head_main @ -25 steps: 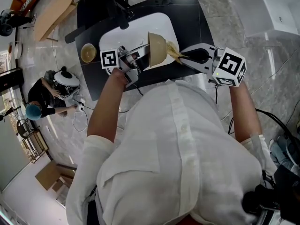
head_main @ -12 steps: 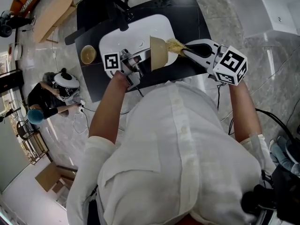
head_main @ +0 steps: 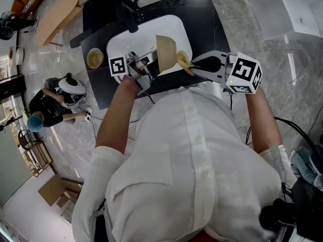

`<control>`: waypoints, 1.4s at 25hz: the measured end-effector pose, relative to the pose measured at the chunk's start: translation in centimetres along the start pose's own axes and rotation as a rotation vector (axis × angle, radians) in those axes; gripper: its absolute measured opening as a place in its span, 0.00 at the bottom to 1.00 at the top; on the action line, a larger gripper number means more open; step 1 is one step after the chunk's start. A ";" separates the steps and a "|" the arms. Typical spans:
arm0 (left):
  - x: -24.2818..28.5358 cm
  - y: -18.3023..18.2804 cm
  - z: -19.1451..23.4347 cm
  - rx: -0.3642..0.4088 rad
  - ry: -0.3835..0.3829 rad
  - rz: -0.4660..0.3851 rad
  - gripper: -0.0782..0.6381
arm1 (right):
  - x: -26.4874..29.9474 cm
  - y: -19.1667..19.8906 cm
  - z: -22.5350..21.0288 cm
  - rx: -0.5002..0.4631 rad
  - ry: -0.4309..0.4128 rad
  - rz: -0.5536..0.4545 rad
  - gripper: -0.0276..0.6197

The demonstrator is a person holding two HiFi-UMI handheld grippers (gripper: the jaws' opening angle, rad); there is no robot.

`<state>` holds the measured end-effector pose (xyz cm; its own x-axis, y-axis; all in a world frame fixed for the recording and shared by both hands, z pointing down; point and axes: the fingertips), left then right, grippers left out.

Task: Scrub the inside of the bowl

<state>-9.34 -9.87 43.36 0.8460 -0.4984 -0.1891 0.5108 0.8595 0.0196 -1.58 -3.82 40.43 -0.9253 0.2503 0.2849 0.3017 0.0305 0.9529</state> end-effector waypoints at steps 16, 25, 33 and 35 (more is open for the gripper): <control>0.5 1.3 1.1 -0.010 -0.031 0.046 0.13 | -4.7 -2.9 -3.3 -0.038 0.185 -0.101 0.08; 1.1 2.7 2.2 0.028 -0.122 0.151 0.13 | -3.5 -5.2 -2.5 -0.150 0.111 -0.076 0.08; 1.9 4.8 2.3 0.078 -0.160 0.293 0.13 | -2.8 -4.6 -4.2 -0.167 0.108 -0.025 0.08; 2.1 4.9 2.1 0.089 -0.154 0.298 0.13 | -2.5 -4.2 -4.5 -0.145 0.105 -0.031 0.08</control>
<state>-4.79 -6.95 45.09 0.9696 -0.2444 -0.0117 0.2437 0.9599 0.1383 -1.60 -8.95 36.17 -0.9549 0.1488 0.2567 0.2429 -0.1049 0.9644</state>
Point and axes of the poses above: the fingertips, and each gripper's own axes: x forward along the fingers, z to its left, y out of its underside, and after that the axes turned 13 degrees about -x, right-handed
